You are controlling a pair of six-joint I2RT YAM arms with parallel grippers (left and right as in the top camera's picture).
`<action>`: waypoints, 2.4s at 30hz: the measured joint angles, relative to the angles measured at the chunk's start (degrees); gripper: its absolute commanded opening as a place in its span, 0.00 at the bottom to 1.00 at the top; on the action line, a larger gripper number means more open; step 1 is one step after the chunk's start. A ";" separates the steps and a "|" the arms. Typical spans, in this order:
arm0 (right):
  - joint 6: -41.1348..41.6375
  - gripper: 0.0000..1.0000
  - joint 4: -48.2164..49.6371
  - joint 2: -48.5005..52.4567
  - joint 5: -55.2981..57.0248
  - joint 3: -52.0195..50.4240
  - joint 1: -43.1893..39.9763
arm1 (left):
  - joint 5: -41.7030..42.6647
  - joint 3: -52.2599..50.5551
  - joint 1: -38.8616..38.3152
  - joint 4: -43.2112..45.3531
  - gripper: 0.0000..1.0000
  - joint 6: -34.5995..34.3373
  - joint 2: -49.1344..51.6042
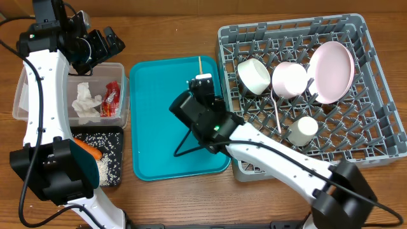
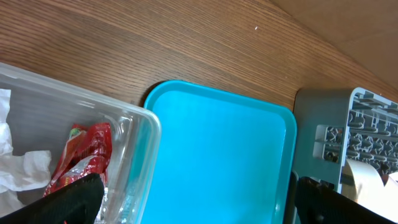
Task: Sort waste into correct bins and load items into the dishwasher
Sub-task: 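Carry the chopstick to the rack and insert it upright with the right gripper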
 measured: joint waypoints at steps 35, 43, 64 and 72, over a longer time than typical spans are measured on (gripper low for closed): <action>-14.38 0.04 -25.66 -3.52 -1.64 0.00 -25.77 | 0.00 0.00 0.00 -0.02 1.00 -0.02 0.00; -15.63 0.04 -25.70 -3.52 -5.44 0.00 -25.75 | 0.00 0.00 0.00 0.00 1.00 0.00 0.00; -18.93 0.39 -25.62 -3.52 -11.85 0.00 -25.77 | 0.00 0.00 0.00 0.00 1.00 0.00 0.00; -18.82 0.27 -25.55 -5.05 -13.42 0.00 -25.77 | 0.00 0.00 0.00 0.00 1.00 0.00 0.00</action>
